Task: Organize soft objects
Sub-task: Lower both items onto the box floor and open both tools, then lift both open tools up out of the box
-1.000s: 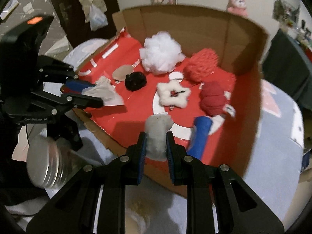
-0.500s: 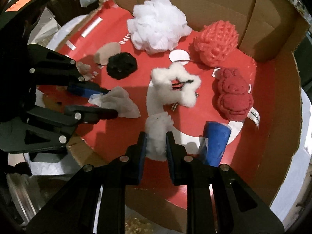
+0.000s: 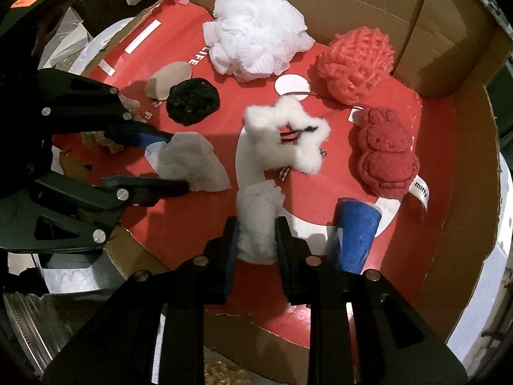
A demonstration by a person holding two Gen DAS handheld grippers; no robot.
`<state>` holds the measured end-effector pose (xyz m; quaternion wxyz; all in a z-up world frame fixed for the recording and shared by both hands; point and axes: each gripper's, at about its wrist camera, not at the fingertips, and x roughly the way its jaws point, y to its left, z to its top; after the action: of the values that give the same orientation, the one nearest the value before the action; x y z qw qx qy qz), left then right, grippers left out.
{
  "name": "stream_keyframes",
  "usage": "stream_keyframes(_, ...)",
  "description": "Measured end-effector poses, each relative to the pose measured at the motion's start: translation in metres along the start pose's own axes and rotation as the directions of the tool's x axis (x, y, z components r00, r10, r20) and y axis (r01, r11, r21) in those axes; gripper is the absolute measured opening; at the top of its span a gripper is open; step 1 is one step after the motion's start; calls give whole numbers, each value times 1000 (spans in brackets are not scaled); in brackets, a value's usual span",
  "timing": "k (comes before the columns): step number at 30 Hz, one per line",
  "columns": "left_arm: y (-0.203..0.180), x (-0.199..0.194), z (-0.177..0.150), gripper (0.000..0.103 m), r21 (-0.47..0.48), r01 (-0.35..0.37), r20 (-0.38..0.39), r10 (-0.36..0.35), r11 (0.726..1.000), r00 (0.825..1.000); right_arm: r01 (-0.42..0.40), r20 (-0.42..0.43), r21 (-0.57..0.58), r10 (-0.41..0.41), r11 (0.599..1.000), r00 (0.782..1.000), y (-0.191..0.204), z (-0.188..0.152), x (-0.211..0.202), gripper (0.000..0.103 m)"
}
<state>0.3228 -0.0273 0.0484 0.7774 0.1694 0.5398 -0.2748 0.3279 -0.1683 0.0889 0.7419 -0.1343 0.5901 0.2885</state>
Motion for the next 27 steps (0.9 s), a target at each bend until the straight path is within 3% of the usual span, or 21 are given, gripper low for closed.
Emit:
stream_keyframes(3,1,-10,-3,47,-20,6,29,-6,1000,1000,3,2,2,-3,1000,1000,3,0,0,32)
stream_keyframes(5,2,-17,-6,50,-36,6,51,-4,999,999,13,17,3,-13,1000,1000,5,-1,-4,68)
stream_keyframes(6,1,-21,-7,52,-45,3,59,0,999,998,22,30,0,-22,1000,999,5,-3,-6,71)
stream_keyframes(10,2,-42,-18,66,-106,-17,118,29,994,993,61,77,20,-63,998,995,6,-4,-20,71)
stream_keyframes(12,2,-52,-23,81,-141,-36,146,57,989,988,84,103,33,-87,996,991,8,-6,-31,71)
stream_keyframes(15,1,-70,-31,93,-187,-62,213,102,980,972,95,133,87,-106,992,985,9,-11,-46,71)
stream_keyframes(21,7,-79,-45,98,-318,-114,243,197,941,950,101,197,199,-141,975,970,9,-27,-65,79)
stream_keyframes(27,15,-72,-58,98,-435,-99,213,209,895,954,123,212,265,-182,956,960,13,-40,-62,79)
